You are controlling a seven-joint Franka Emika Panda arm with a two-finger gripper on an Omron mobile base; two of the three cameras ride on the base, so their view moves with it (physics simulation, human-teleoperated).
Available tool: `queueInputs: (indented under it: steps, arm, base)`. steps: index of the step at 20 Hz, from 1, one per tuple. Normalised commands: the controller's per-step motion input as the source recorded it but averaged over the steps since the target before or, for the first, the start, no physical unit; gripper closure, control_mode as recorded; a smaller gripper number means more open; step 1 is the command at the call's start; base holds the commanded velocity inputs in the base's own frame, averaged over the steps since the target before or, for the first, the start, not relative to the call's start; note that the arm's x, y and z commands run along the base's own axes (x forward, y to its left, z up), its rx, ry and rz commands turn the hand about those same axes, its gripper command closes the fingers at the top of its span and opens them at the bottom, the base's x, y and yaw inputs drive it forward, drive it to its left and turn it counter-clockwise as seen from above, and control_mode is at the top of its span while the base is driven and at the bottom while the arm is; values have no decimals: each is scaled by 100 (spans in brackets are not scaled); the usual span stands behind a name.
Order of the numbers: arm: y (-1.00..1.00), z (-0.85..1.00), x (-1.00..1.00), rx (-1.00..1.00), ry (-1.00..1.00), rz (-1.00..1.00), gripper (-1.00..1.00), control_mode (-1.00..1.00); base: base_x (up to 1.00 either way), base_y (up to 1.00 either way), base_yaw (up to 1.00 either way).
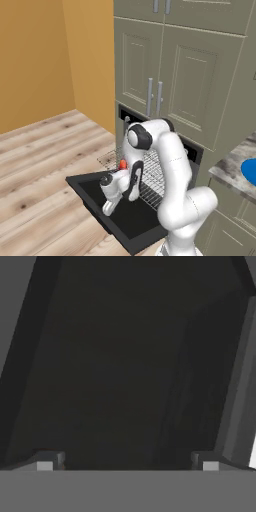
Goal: Place the fish on the top rack of the oven, and slide the tray back inside. Close the oven door.
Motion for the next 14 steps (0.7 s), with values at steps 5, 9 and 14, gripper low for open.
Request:
queueInputs:
  steps: [5,9,14]
  arm:
    - [40,-39,1,-5,-10,-1,-100,-100]
    - [21,-40,9,-4,-7,-3,-100,-100]
    - [24,-62,18,-8,-9,-4,-100,-100]
  base:
    - [0,0,0]
    - [0,0,0]
    - [0,0,0]
